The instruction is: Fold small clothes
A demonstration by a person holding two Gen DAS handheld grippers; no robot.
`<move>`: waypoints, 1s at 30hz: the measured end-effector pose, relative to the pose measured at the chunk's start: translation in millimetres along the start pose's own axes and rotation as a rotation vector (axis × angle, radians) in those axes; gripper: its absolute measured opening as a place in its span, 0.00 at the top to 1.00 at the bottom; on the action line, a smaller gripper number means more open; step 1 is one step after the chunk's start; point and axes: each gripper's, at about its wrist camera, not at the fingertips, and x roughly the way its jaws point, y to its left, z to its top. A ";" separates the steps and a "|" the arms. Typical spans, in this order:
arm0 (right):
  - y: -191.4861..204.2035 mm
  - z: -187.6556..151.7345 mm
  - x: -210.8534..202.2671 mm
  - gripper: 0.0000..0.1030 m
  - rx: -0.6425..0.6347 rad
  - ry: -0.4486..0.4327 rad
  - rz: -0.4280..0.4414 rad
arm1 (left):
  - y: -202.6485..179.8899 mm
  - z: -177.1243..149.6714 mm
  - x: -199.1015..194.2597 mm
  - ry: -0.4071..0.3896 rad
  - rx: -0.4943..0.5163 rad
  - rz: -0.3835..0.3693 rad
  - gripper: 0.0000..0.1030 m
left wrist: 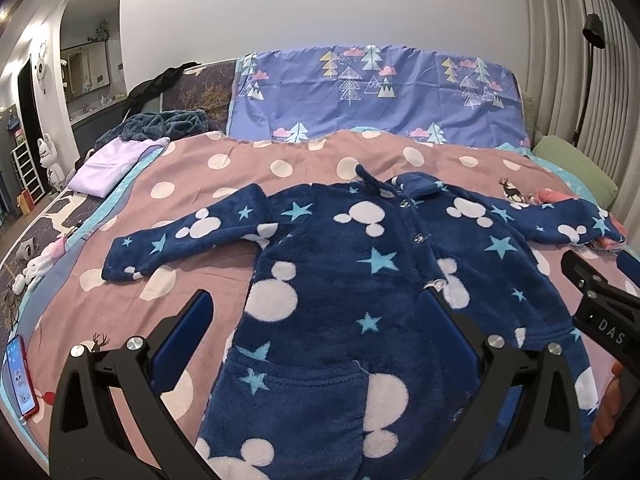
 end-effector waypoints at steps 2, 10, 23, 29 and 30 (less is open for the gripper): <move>1.5 1.5 -3.2 0.02 -0.005 -0.012 0.003 | -1.2 1.7 -2.5 -0.008 0.005 -0.015 0.01; 2.3 0.6 -5.4 0.02 0.002 -0.010 0.002 | -6.7 0.5 -2.8 -0.009 0.015 -0.046 0.04; 0.8 1.4 -4.3 0.02 0.002 -0.011 0.015 | -6.7 -5.0 5.0 0.012 0.002 -0.068 0.09; 0.7 1.9 -5.8 0.02 0.006 -0.027 0.014 | -7.4 -7.8 10.0 0.027 -0.007 -0.088 0.15; 0.5 2.1 -5.8 0.04 0.006 -0.029 0.013 | -7.3 -7.9 10.6 0.030 -0.010 -0.092 0.15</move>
